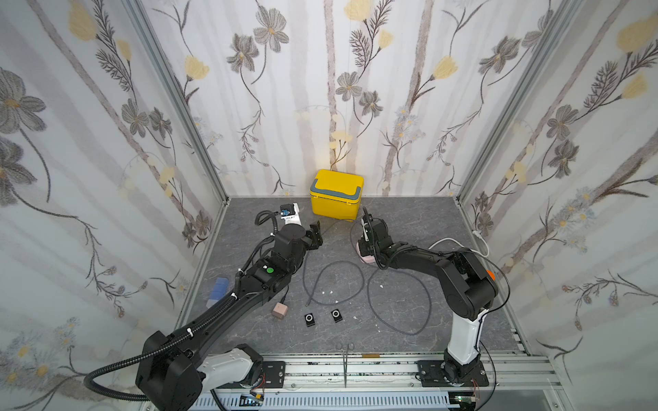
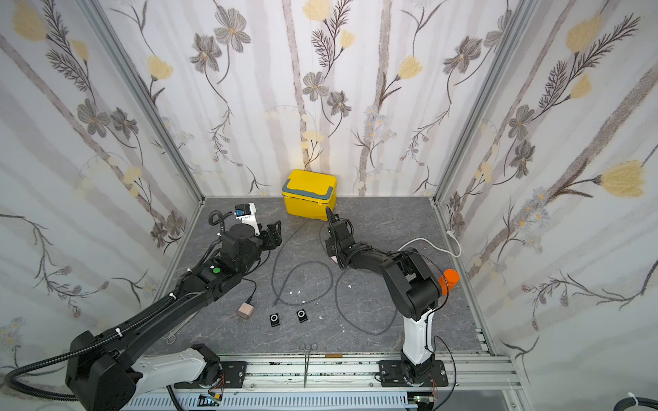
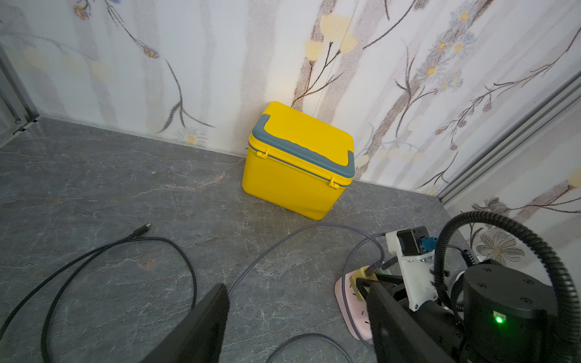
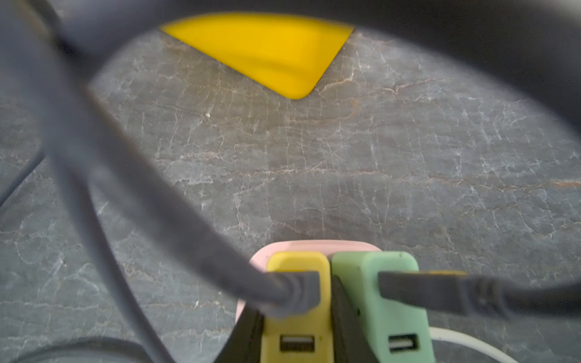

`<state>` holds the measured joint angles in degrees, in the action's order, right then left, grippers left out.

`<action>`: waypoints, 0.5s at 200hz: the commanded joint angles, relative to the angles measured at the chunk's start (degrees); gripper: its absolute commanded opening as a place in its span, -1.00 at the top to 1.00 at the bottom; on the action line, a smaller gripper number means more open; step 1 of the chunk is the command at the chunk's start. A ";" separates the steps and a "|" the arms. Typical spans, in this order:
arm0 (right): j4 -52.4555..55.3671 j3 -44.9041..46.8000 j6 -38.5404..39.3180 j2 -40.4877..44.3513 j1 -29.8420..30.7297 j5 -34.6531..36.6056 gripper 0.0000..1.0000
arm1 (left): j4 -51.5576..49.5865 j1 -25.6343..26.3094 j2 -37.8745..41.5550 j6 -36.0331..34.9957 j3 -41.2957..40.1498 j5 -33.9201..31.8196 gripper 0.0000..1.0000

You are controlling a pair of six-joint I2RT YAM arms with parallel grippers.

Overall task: Charge mp3
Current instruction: Insert the plug into the socket.

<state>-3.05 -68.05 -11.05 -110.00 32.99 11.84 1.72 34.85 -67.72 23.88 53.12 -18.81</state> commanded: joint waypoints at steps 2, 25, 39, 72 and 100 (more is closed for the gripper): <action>10.24 -1.87 -0.83 0.89 0.17 -0.94 0.53 | 0.31 -0.04 0.82 0.38 -0.01 -0.44 -0.46; 9.66 -2.60 -0.56 2.13 0.18 -0.89 0.35 | 0.13 -0.02 1.32 0.38 -0.45 -0.37 -0.47; 9.58 -2.72 -0.47 2.72 0.16 -0.93 0.29 | 0.04 0.04 1.37 0.43 -0.61 -0.11 -0.47; 8.67 -1.96 -0.54 3.72 0.17 -1.66 0.17 | -0.53 0.03 1.01 0.46 -0.92 0.51 -0.47; 7.95 -0.46 -1.84 6.10 0.21 -2.78 0.18 | -0.66 0.03 0.98 0.46 -1.11 0.76 -0.47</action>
<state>5.34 -69.45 -11.68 -105.91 33.12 10.17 1.08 34.85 -66.70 24.03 52.25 -18.15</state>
